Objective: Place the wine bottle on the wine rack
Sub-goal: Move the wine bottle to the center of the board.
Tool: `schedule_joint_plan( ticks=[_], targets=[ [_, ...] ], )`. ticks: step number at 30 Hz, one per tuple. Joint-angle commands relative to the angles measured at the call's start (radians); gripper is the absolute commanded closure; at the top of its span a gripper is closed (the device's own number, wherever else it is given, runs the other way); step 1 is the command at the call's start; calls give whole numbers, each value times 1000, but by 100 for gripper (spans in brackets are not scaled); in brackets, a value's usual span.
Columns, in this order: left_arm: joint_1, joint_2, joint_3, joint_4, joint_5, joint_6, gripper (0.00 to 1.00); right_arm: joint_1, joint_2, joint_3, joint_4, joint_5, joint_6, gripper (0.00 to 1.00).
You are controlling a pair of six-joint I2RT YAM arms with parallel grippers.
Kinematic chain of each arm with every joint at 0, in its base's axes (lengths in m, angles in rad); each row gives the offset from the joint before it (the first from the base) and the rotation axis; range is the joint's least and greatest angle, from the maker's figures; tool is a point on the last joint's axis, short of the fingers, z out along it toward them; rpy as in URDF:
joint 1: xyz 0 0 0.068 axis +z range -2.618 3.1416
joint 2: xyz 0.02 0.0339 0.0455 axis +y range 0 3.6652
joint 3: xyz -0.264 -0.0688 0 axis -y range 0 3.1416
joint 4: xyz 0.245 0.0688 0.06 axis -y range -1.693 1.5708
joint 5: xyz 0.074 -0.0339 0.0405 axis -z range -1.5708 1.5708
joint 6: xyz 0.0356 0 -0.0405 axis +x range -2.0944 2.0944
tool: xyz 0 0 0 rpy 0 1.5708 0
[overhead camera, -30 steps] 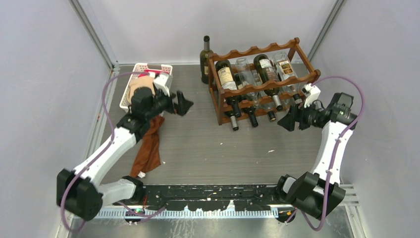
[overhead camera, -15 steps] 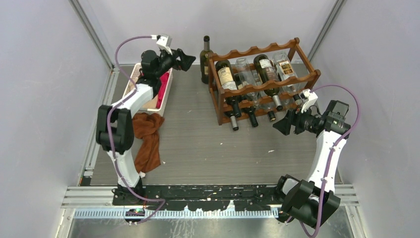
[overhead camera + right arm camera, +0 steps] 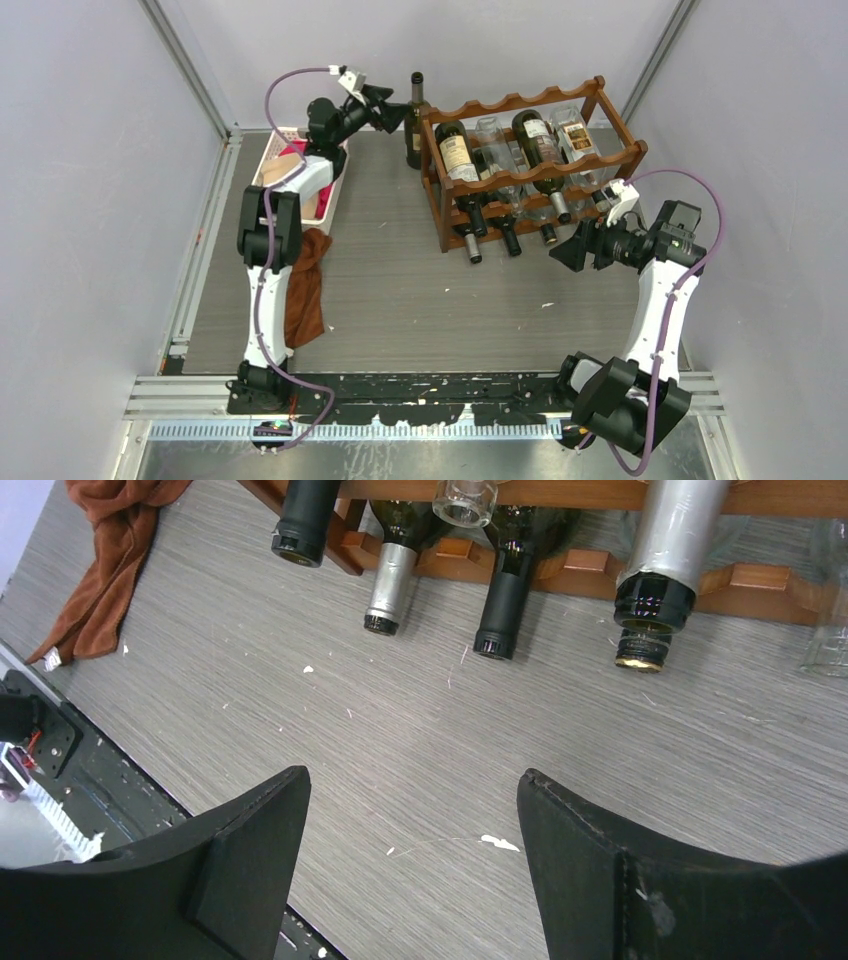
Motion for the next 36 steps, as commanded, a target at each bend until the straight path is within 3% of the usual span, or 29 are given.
schedule_joint_plan(
  ticks=[1, 9, 19, 21, 22, 25, 27, 36],
  targets=[
    [-5, 46, 112, 76, 50, 32, 24, 9, 12, 23, 4, -26, -14, 19],
    [-33, 171, 296, 11, 101, 58, 26, 16, 27, 28, -11, -22, -26, 19],
    [-65, 271, 437, -20, 38, 117, 34, 26, 39, 30, -18, -22, -31, 19],
    [-67, 283, 461, -17, 22, 118, 40, 27, 41, 30, -19, -22, -31, 19],
    [-67, 289, 472, -15, 18, 118, 48, 27, 41, 31, -19, -22, -31, 20],
    [-67, 291, 482, -3, -5, 123, 87, 27, 44, 28, -19, -23, -31, 20],
    [-60, 281, 476, 6, -13, 126, 99, 28, 44, 27, -19, -23, -31, 20],
    [14, 62, 227, 94, -62, 93, 100, 34, 40, 25, -19, -28, -31, 20]
  ],
)
